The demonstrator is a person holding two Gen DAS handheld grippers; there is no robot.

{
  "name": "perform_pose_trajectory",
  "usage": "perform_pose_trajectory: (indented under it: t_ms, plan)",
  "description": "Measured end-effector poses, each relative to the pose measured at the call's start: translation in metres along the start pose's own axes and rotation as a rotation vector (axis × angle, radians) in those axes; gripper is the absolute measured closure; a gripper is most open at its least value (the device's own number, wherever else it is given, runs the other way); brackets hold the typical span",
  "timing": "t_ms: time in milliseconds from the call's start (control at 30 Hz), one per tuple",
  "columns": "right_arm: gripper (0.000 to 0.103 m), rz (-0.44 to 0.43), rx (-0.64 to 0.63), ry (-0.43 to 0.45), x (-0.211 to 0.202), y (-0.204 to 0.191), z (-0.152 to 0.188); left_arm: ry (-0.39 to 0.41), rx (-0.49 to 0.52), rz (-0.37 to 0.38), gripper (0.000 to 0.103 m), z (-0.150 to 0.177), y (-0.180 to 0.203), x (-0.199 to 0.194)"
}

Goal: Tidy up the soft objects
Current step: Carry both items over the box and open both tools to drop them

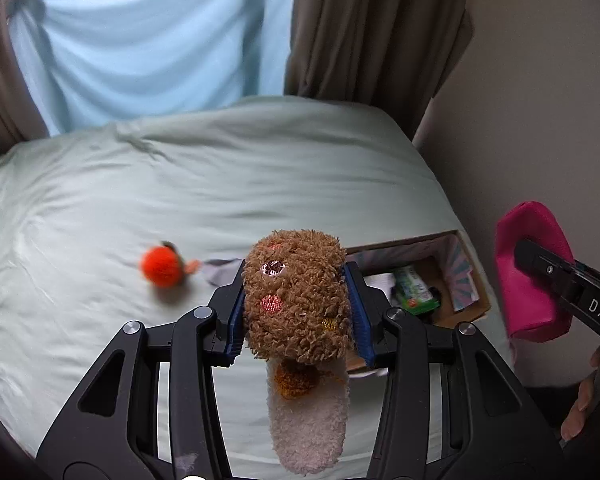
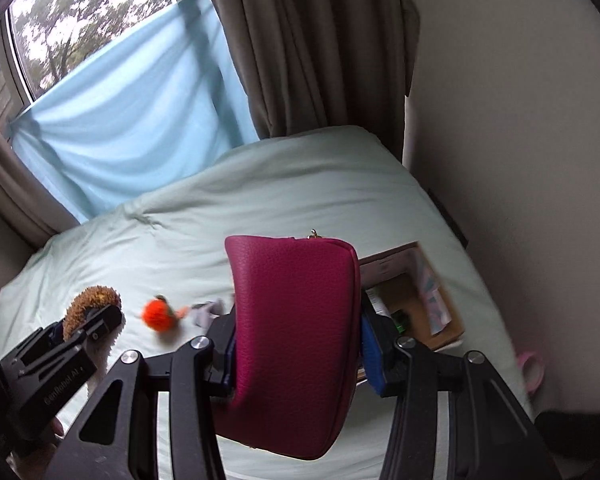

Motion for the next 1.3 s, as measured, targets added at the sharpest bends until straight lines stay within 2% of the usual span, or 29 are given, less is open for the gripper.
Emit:
perform_pose_trajectory:
  t_ms: [167, 467, 700, 900, 967, 1000, 1033, 1067, 1100, 1133, 1300]
  plan:
    - [0.058, 0.013, -0.024, -0.056, 0.031, 0.050, -0.018, -0.066, -0.016, -0.001, 0.063, -0.001, 0.045, 0.042]
    - [0.058, 0.007, -0.044, -0.172, 0.106, 0.107, -0.028, -0.197, 0.007, -0.023, 0.063, 0.009, 0.080, 0.126]
    - [0.058, -0.011, -0.076, -0.297, 0.175, 0.125, -0.025, -0.305, 0.027, -0.059, 0.063, 0.016, 0.092, 0.191]
    - [0.058, -0.026, -0.114, -0.362, 0.208, 0.126, -0.022, -0.371, 0.028, -0.077, 0.062, 0.023, 0.091, 0.221]
    - [0.056, -0.026, -0.105, -0.373, 0.216, 0.127, -0.021, -0.395, 0.032, -0.052, 0.049, 0.023, 0.091, 0.225]
    - [0.051, -0.031, -0.096, -0.382, 0.219, 0.128, -0.022, -0.403, 0.033, -0.037, 0.041, 0.023, 0.092, 0.227]
    - [0.037, -0.040, -0.084, -0.384, 0.223, 0.129, -0.026, -0.403, 0.038, -0.032, 0.016, 0.022, 0.093, 0.226]
    - [0.027, -0.065, -0.068, -0.384, 0.224, 0.129, -0.028, -0.396, 0.047, -0.041, 0.001, 0.021, 0.095, 0.223]
    - [0.012, -0.096, -0.052, -0.391, 0.223, 0.128, -0.029, -0.384, 0.050, -0.046, 0.000, 0.020, 0.094, 0.220]
    - [0.001, -0.097, -0.047, -0.393, 0.223, 0.128, -0.030, -0.381, 0.055, -0.049, 0.000, 0.020, 0.094, 0.217]
    - [0.000, -0.092, -0.064, -0.376, 0.216, 0.123, -0.029, -0.389, 0.043, -0.044, 0.000, 0.024, 0.090, 0.208]
Point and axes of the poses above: each gripper's, at about its wrist camera, not at the fingertips, and x roughly the way its jaws point, y to its right, z to its underside, the point moved 1 cm from there along x, roughly the way its jaws point, and after that the axes turned 8 degrees about x, right-handed, at the moved point
